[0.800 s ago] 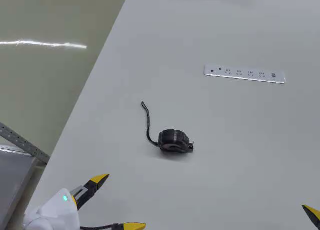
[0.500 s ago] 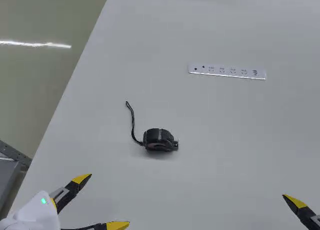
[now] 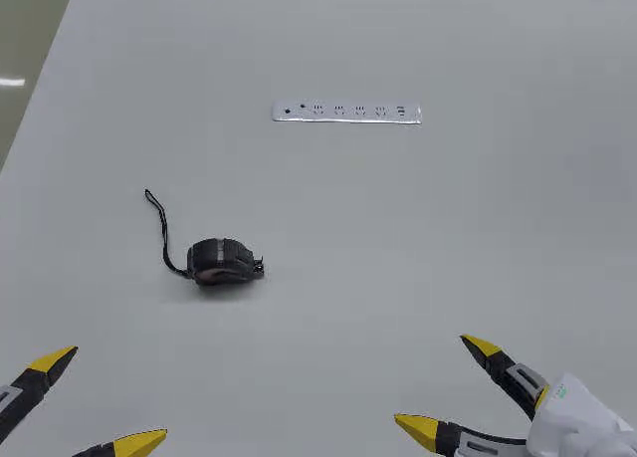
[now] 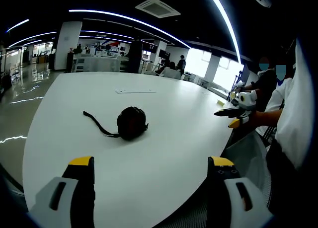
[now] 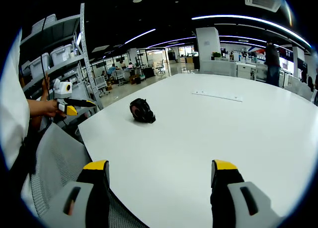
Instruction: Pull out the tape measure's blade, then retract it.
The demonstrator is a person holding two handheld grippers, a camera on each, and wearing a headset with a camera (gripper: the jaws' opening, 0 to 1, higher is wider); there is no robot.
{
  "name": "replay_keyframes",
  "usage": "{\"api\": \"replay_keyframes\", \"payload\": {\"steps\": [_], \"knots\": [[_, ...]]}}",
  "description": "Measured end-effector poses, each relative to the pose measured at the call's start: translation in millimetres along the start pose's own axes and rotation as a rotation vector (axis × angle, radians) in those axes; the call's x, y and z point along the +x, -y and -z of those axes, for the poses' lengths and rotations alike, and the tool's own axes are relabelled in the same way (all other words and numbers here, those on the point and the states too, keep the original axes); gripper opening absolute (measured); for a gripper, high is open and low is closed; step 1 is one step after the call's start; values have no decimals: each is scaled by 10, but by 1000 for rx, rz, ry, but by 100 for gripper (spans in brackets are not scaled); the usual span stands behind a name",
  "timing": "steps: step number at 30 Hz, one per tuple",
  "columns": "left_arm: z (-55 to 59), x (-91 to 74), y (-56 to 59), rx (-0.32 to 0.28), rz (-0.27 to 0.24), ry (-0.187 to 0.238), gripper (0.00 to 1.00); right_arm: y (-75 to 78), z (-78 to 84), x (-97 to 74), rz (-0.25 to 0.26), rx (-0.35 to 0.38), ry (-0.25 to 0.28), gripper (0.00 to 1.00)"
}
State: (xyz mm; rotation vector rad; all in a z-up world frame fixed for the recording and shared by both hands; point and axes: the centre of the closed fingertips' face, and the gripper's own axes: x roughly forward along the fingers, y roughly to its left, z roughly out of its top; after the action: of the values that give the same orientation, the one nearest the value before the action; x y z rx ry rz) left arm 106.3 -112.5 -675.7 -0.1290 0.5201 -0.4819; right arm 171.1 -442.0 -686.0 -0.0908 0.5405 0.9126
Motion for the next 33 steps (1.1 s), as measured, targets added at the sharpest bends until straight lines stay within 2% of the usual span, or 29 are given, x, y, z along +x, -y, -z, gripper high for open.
{"api": "replay_keyframes", "payload": {"steps": [14,23,28,33], "knots": [[-27,-4,42,0,1,-3,92,-19,-15,-9,-2,3,6,85],[-24,-9,11,-4,-6,2,91,-29,-41,-4,-9,1,19,83],[-6,57,9,20,3,-6,90,-38,-63,19,-24,-5,24,81],[-22,115,-45,53,10,-13,87,-49,-78,57,-49,-31,20,79]]}}
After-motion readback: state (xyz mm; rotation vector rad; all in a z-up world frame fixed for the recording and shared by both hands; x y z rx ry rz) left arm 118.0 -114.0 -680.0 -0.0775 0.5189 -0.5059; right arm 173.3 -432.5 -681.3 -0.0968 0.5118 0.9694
